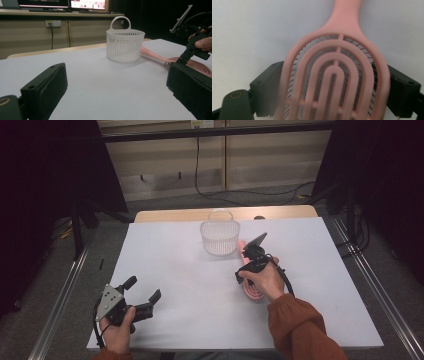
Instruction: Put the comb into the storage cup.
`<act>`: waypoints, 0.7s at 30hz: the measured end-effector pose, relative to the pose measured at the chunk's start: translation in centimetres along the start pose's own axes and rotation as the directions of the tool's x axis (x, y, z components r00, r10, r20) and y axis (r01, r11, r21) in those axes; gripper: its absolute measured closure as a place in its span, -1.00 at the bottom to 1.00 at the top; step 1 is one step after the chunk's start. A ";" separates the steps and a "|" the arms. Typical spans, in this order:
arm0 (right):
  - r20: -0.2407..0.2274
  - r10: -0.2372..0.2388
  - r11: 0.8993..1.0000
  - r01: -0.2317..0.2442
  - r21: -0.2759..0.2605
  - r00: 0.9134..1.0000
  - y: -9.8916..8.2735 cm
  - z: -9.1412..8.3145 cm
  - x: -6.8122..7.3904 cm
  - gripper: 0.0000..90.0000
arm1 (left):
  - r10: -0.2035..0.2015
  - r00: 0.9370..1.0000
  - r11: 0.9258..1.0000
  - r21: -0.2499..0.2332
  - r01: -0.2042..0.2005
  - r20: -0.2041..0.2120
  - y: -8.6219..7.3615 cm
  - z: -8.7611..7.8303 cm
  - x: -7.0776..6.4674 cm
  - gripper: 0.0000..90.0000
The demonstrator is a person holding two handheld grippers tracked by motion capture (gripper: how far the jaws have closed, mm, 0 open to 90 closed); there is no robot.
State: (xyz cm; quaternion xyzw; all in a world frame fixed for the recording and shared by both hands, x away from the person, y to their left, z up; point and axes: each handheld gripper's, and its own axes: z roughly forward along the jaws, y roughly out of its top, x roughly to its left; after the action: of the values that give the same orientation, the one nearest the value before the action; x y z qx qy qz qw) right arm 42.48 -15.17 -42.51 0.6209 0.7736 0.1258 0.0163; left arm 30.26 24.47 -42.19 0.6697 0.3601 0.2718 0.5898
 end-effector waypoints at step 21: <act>0.026 0.013 1.000 -0.013 0.001 1.000 -0.1 -0.3 -0.3 -0.62 | 0.002 1.000 1.000 0.002 -0.002 0.002 0.0 0.0 0.0 -0.92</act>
State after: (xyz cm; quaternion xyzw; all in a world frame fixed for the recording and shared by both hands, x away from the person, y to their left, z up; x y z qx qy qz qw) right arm 42.41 -15.53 -42.26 0.6276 0.7692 0.1172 0.0252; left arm 30.26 24.47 -42.20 0.6710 0.3592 0.2715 0.5890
